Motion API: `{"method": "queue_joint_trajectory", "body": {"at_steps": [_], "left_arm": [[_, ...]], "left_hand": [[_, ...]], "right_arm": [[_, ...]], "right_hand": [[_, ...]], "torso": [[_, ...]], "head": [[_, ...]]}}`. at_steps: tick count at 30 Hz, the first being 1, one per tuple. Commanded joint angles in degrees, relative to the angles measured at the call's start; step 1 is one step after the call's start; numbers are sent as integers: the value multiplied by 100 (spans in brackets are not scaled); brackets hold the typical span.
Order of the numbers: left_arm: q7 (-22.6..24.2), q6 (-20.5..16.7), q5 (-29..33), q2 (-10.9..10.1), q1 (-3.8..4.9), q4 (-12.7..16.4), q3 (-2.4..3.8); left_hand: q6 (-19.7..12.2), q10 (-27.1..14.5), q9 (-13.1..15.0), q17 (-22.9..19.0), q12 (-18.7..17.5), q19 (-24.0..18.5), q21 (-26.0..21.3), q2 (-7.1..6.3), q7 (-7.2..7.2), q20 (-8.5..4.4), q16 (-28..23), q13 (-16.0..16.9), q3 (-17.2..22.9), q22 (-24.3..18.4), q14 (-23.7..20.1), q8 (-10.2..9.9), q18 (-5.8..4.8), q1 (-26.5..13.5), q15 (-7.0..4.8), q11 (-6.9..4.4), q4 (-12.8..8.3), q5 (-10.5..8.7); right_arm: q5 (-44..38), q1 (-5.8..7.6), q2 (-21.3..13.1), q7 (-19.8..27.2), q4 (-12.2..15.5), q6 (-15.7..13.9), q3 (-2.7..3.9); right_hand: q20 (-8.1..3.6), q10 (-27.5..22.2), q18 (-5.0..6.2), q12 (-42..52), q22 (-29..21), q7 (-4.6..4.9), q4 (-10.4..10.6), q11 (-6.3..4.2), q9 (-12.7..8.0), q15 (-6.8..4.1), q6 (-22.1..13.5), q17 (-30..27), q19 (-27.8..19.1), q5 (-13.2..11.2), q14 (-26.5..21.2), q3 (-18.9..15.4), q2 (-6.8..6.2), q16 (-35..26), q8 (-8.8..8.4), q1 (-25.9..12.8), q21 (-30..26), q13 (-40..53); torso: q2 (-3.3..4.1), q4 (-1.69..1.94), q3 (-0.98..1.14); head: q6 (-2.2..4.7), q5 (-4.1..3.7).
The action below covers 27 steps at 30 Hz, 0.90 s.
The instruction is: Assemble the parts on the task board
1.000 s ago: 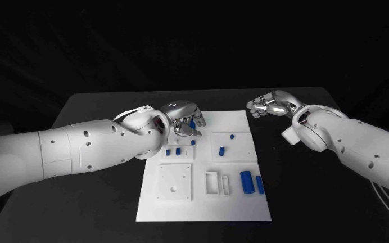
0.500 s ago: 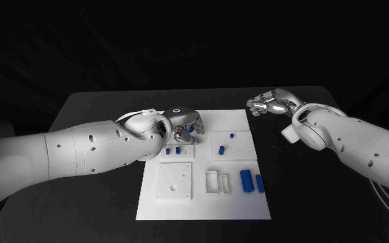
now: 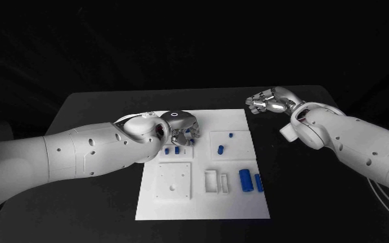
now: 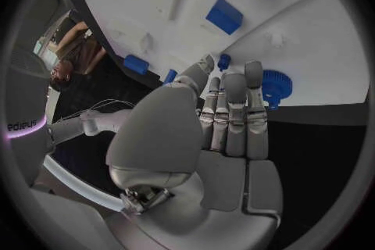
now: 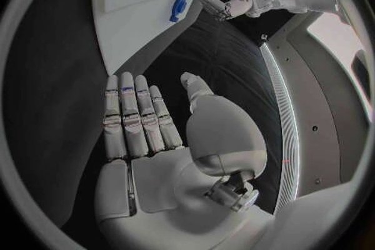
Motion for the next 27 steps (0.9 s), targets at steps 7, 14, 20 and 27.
{"method": "queue_joint_trajectory", "body": {"at_steps": [7,14,20,27], "left_arm": [[-79,100,-137,7,-13,-69,2],[-90,107,-136,8,-18,-108,2],[-68,53,-96,26,-39,-140,2],[-35,49,-42,64,-86,-173,3]], "left_hand": [[-25,15,-11,-29,-24,-16,121,37,54,4,52,-7,229,132,11,-22,118,78,57,22,-2,86],[-24,61,-12,-37,-24,-48,243,111,68,2,72,-7,363,131,29,-22,138,57,50,9,10,137],[-24,97,-12,-38,-23,-34,275,174,71,1,87,-7,385,125,62,-23,141,11,47,1,63,147],[-51,82,-13,-50,-24,-33,278,145,22,4,70,-7,372,118,69,-23,141,-8,50,1,78,137]], "right_arm": [[42,-1,-5,83,17,-41,4],[42,-1,-9,80,20,-32,4],[43,-1,-6,77,23,-18,4],[43,-1,-8,74,24,-6,4]], "right_hand": [[-1,-33,25,-15,-6,4,-25,-17,-2,4,46,-6,-30,37,-46,39,53,-16,-32,-30,2,-8],[-1,-33,25,-15,-6,4,-25,-17,-2,4,46,-6,-30,37,-46,39,53,-16,-32,-30,2,-8],[-1,-32,25,-15,-6,3,-28,-19,-2,2,57,-5,-29,49,-42,46,48,-15,-32,-40,2,-8],[-1,-32,25,-15,-6,3,-28,-19,-2,2,57,-5,-29,49,-42,46,48,-15,-32,-40,2,-8]], "torso": [[1,4,0],[-1,4,-3],[0,3,-1],[0,-2,-1]], "head": [[-16,-15],[-27,-18],[-31,-24],[-48,-29]]}}
